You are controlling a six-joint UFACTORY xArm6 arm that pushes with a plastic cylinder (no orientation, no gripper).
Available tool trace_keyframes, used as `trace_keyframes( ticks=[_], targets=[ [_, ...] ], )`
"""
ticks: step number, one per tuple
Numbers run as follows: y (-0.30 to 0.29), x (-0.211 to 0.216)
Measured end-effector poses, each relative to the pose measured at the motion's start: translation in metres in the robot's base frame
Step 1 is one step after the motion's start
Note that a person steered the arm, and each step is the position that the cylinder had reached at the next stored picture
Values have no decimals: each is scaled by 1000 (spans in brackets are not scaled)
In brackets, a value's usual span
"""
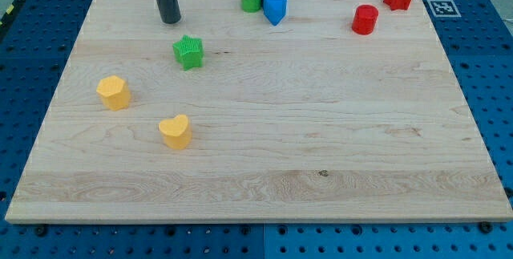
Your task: Point your arm closer to the green star
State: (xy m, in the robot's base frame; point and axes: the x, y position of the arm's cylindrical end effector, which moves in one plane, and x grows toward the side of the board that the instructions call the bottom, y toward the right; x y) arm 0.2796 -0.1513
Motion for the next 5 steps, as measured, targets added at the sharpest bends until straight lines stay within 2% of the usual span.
trace_keyframes(
  ticks=[4, 5],
  targets=[
    [-7, 0],
    [-27, 1]
  ],
)
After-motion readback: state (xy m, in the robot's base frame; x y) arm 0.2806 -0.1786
